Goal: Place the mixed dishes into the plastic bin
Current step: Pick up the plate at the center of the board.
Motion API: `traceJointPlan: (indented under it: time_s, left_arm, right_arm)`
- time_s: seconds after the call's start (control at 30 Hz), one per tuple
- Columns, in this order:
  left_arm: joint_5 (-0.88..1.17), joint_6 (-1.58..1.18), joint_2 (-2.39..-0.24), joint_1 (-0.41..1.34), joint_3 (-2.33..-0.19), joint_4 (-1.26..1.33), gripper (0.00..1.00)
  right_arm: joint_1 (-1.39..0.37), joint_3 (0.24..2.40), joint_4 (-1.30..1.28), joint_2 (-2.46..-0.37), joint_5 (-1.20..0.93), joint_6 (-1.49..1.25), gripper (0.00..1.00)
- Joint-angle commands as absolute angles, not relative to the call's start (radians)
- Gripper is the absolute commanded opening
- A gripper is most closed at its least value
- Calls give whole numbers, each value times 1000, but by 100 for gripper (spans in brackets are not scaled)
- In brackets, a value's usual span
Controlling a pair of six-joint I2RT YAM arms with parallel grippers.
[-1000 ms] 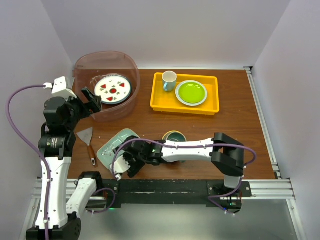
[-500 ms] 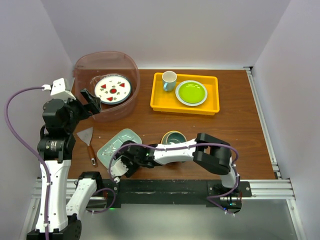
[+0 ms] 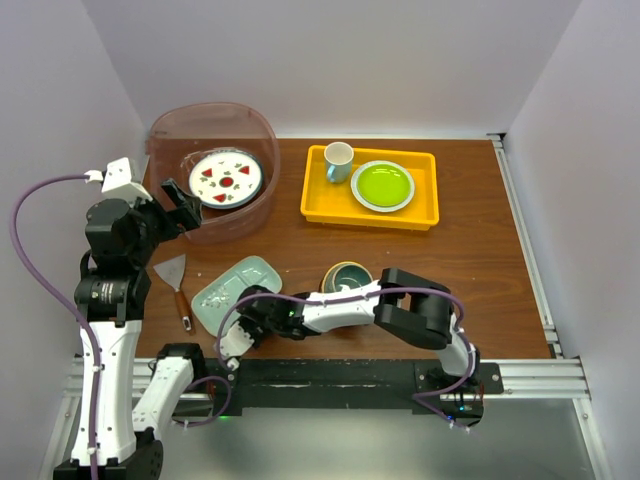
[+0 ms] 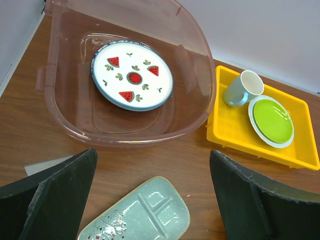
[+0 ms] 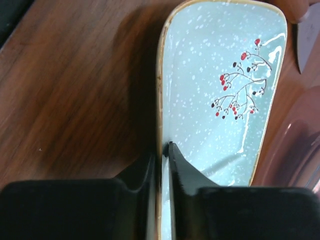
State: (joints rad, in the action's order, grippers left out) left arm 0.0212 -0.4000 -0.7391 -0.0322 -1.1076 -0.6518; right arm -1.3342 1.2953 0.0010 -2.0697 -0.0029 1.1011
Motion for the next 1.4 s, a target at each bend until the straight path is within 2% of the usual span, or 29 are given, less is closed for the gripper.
traceJointPlan:
  time_s: [0.0, 0.67, 1.37]
  left_arm:
    - [31, -374, -729, -35, -1111, -629, 100]
    - [206, -419, -759, -35, -1069, -561, 100]
    - [305, -479, -776, -35, -1005, -514, 100]
  right_arm:
    - [-1336, 1295, -21, -2072, -11, 1097, 0]
    - [-1336, 1382, -181, -1824, -52, 1042, 0]
    - [-1338, 1494, -442, -1664, -83, 1071, 0]
